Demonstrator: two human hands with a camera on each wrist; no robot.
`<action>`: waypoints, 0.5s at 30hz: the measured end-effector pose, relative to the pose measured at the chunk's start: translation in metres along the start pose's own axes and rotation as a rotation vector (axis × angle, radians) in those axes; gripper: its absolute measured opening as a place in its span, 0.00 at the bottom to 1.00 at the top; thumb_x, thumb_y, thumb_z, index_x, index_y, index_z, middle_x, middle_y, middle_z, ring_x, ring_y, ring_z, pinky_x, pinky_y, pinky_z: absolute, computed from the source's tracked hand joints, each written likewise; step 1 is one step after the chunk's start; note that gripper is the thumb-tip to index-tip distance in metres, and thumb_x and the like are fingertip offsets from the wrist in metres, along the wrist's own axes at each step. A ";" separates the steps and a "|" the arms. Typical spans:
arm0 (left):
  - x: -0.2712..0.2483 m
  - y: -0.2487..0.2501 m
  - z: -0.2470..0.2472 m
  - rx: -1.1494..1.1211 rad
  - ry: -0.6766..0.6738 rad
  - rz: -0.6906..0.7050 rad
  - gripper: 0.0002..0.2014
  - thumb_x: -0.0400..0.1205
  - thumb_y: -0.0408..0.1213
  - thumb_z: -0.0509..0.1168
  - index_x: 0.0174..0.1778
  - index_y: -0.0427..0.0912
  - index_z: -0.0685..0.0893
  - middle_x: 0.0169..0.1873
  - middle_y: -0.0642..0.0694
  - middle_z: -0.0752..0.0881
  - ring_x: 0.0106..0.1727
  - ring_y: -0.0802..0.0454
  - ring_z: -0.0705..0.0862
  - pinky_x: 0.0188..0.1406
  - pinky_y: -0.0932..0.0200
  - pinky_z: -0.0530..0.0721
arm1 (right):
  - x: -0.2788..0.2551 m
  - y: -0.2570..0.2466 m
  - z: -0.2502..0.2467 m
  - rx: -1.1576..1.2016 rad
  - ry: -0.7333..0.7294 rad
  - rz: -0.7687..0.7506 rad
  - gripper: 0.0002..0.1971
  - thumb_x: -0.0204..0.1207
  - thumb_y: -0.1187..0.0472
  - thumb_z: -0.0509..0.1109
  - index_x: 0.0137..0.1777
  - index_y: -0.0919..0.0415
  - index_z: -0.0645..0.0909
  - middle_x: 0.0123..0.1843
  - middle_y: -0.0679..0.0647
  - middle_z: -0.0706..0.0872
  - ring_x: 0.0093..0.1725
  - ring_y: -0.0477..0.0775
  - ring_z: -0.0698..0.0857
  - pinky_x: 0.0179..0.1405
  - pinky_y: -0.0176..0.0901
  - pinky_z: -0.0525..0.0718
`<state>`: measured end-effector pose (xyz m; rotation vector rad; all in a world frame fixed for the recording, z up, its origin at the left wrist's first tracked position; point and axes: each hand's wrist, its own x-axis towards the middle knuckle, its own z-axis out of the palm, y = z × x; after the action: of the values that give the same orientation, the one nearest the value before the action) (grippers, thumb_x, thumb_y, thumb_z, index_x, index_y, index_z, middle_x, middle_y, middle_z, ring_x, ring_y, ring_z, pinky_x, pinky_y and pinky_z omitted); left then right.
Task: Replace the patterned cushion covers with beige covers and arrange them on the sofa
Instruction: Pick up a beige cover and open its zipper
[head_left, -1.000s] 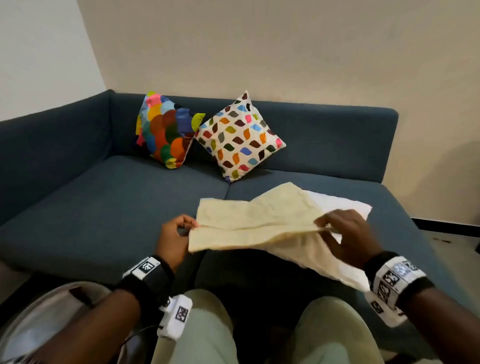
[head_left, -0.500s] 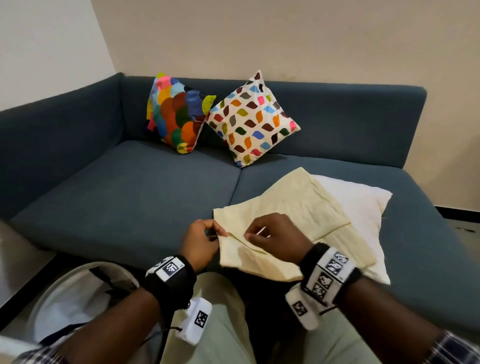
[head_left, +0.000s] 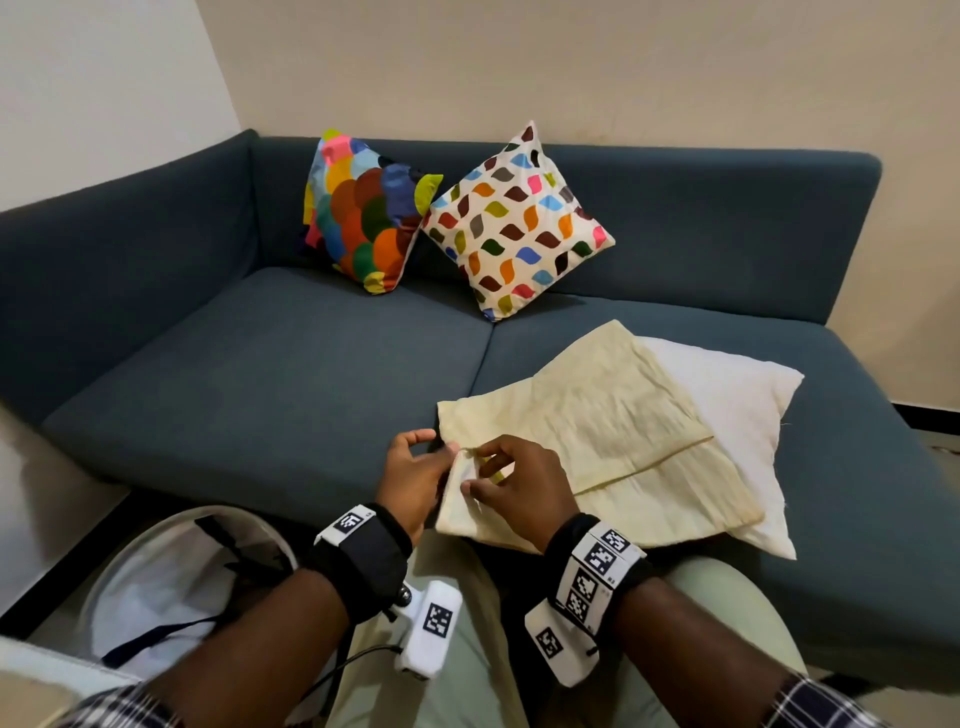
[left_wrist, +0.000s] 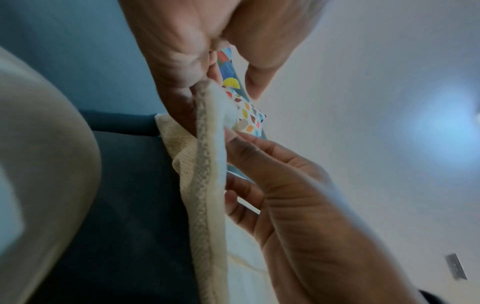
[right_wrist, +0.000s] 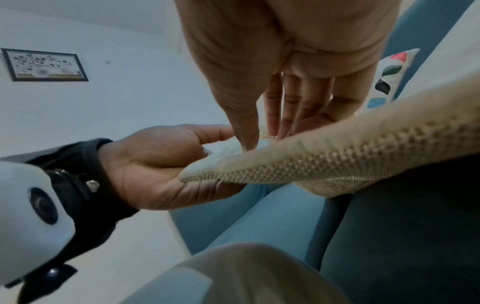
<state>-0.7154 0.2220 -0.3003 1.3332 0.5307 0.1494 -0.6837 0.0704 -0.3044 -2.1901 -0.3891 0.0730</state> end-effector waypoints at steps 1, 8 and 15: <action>0.001 -0.001 -0.002 0.023 -0.005 0.007 0.18 0.82 0.29 0.72 0.65 0.43 0.75 0.49 0.33 0.90 0.45 0.41 0.90 0.46 0.43 0.90 | 0.001 0.000 0.000 0.022 0.018 0.016 0.16 0.67 0.47 0.84 0.53 0.46 0.88 0.42 0.41 0.90 0.40 0.40 0.87 0.44 0.38 0.86; -0.005 0.000 0.000 0.167 -0.013 0.129 0.18 0.78 0.25 0.75 0.59 0.42 0.79 0.40 0.32 0.89 0.44 0.41 0.90 0.51 0.43 0.90 | 0.010 -0.003 0.006 0.157 0.101 0.115 0.11 0.70 0.45 0.82 0.44 0.51 0.90 0.35 0.45 0.90 0.34 0.45 0.90 0.41 0.49 0.92; -0.005 0.001 0.011 0.069 0.010 0.074 0.18 0.76 0.31 0.78 0.58 0.44 0.80 0.50 0.30 0.90 0.53 0.34 0.90 0.59 0.33 0.87 | 0.012 -0.006 0.003 0.173 0.083 0.144 0.06 0.76 0.54 0.80 0.48 0.55 0.92 0.41 0.47 0.91 0.41 0.46 0.89 0.38 0.31 0.80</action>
<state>-0.7144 0.2103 -0.2969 1.4210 0.4989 0.1999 -0.6742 0.0795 -0.3005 -2.0397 -0.1716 0.0912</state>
